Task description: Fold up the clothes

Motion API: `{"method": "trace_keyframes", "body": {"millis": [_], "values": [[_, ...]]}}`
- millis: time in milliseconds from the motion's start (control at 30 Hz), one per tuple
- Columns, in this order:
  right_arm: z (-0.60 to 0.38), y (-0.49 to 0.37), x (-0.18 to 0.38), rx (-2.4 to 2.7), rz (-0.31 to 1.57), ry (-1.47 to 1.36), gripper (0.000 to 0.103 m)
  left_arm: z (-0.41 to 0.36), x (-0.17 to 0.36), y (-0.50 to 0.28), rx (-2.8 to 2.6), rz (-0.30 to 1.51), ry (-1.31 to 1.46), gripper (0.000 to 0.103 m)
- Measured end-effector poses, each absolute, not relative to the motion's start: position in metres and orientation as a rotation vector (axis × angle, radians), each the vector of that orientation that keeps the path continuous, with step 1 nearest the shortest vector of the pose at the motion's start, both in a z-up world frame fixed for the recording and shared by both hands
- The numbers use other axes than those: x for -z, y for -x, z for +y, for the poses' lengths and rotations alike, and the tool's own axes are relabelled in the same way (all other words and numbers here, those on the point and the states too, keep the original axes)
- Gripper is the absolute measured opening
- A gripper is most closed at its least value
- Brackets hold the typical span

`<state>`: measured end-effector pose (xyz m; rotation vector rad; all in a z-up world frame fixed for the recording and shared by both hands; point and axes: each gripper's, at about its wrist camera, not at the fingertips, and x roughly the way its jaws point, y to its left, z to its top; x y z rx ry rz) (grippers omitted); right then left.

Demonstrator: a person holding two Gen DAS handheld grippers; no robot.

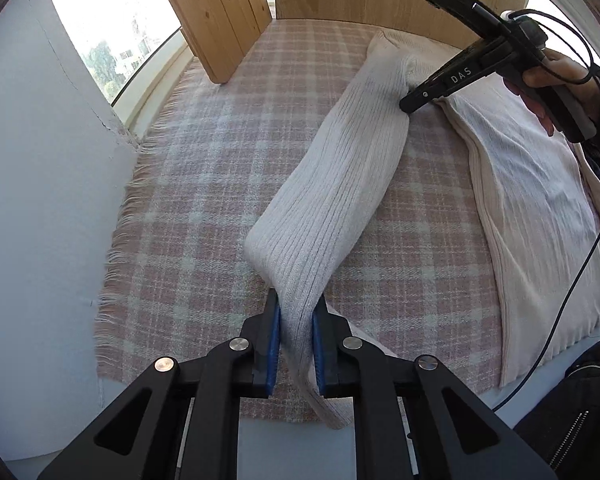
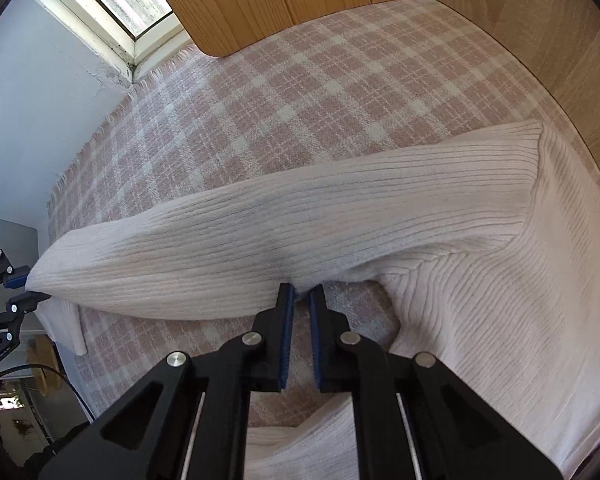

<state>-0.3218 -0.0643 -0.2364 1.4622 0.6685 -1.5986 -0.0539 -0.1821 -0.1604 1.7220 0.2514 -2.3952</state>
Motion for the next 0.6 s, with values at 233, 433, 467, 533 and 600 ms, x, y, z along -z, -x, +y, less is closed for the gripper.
{"method": "trace_keyframes", "body": {"millis": [233,433,467,533,600], "values": [[-0.051,0.314,0.227,1.601,0.742,-1.46,0.006,-0.162,0.163,0.024,2.362,0.319,-1.873,0.031],[-0.066,0.251,0.205,1.329,0.534,-1.488,0.018,-0.191,0.162,0.014,2.328,0.459,-1.773,0.036],[-0.069,0.228,0.206,1.281,0.531,-1.5,0.026,-0.188,0.166,0.014,2.33,0.467,-1.786,0.036],[-0.079,0.192,0.208,1.224,0.544,-1.5,0.028,-0.182,0.175,0.016,2.331,0.463,-1.814,0.036],[-0.088,0.17,0.21,1.205,0.551,-1.487,0.028,-0.176,0.184,0.021,2.325,0.428,-1.836,0.036]]}}
